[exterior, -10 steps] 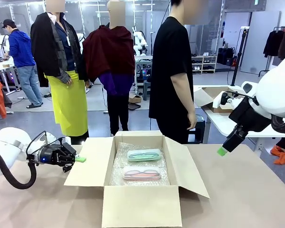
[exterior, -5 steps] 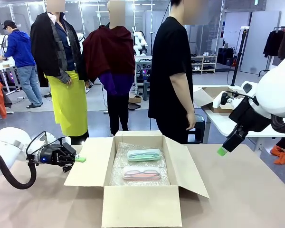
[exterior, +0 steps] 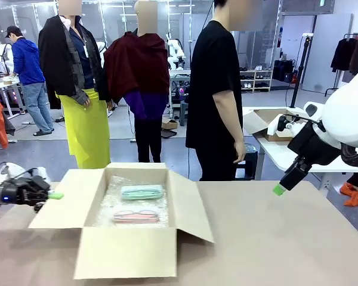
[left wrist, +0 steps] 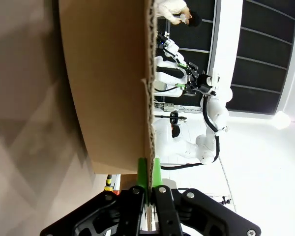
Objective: Pack the glasses set securely to prepare it for shipping.
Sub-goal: Position the Package Box on the left side of the table.
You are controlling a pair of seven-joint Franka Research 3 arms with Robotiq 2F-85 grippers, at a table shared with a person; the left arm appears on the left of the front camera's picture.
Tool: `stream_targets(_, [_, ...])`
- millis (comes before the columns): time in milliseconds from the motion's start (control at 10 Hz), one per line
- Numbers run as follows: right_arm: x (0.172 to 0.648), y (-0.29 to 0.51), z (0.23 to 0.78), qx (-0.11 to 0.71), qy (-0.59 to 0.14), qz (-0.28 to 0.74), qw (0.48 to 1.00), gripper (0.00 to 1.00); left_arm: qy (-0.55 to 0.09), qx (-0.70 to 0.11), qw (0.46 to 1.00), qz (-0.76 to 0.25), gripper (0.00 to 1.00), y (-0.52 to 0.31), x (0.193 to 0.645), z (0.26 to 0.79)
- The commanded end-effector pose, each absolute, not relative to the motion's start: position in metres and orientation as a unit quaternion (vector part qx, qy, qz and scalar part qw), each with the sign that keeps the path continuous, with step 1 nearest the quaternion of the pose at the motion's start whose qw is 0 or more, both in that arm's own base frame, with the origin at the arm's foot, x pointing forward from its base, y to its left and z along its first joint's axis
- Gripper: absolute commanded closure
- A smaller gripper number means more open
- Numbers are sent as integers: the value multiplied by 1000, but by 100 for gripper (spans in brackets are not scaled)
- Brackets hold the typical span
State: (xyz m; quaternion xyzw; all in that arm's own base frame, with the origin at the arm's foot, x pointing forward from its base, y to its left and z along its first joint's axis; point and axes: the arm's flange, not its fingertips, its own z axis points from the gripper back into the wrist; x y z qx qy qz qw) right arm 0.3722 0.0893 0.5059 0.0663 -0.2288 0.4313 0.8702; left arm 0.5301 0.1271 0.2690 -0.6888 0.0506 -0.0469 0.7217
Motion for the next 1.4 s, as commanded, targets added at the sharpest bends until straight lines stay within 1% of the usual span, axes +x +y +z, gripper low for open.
stream_targets(0, [373,94,508,64,-223,421,877,0,41,-700,710,-71,97,168,531,278])
stream_targets(200, [373,94,508,64,-223,421,877,0,25,-698,712,-69,97,216,530,282])
stream_targets(400, [373,94,508,64,-223,421,877,0,30,-683,725,-77,97,250,533,282])
stream_targets(500, [373,94,508,64,-223,421,877,0,21,-673,737,-60,97,263,538,281])
stream_targets(700, [373,94,508,64,-223,421,877,0,26,-653,755,-54,97,279,541,277])
stream_targets(900, [373,94,508,64,-223,421,877,0,33,-656,751,-66,97,289,539,281])
stream_targets(1000, [373,94,508,64,-223,421,877,0,30,-651,755,-64,94,290,538,282])
stream_targets(1100, [373,94,508,64,-223,421,877,0,24,-650,756,-68,48,289,538,285])
stream_targets(1200, [373,94,508,64,-223,421,877,0,20,-648,758,-73,45,288,534,288])
stream_targets(1300, [373,94,508,64,-223,421,877,0,17,-648,758,-74,0,287,533,290])
